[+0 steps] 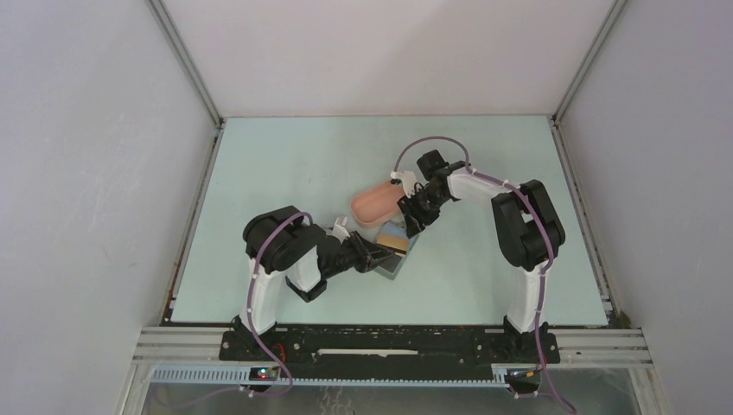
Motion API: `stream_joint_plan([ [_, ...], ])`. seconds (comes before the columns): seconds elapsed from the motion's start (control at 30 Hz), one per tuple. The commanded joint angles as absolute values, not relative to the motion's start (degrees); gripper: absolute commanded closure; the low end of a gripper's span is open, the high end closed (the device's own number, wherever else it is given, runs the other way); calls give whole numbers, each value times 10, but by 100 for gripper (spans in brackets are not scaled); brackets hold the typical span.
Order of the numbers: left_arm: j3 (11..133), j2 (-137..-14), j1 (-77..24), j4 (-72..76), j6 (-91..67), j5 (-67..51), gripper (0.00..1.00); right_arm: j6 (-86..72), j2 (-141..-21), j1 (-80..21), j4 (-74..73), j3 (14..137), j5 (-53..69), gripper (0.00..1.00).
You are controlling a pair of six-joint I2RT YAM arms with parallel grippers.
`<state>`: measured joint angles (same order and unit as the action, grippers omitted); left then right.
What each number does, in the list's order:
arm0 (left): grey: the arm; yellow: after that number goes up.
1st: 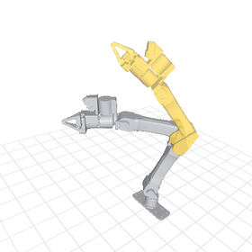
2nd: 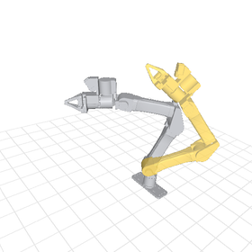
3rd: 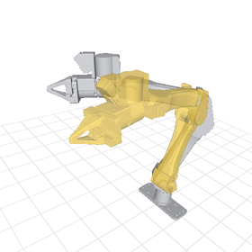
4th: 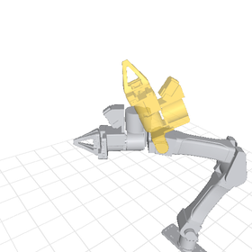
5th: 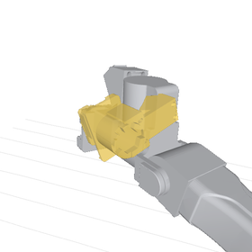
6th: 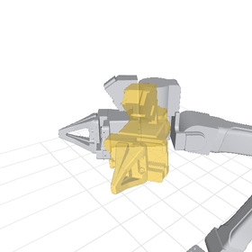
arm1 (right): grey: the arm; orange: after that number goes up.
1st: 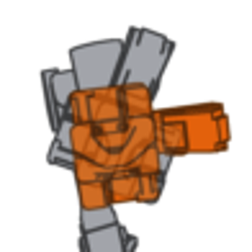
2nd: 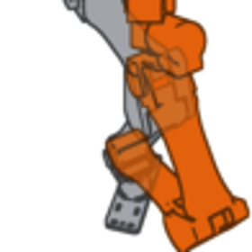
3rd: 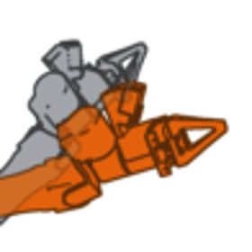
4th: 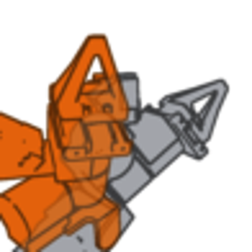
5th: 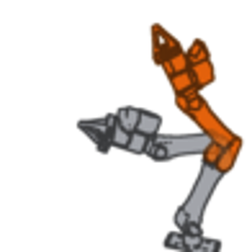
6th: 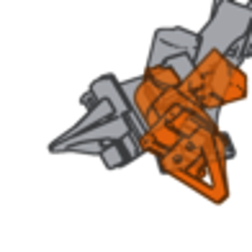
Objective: Put the credit cards into the card holder
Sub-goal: Insert the credit card into the card holder.
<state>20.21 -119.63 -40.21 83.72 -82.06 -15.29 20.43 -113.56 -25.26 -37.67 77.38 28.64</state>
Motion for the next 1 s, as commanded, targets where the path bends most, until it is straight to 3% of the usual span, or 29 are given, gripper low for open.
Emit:
stream_joint_plan([
  [0.0,197,-1214,-391,796,-789,-136,81,201,-1145,-253,-415,791,297,52],
  [0.43,196,-1205,-378,772,-771,-138,82,205,-1144,-260,-457,783,328,64],
  [0.97,196,-1161,-375,710,-730,-139,82,194,-1140,-263,-472,774,365,63],
])
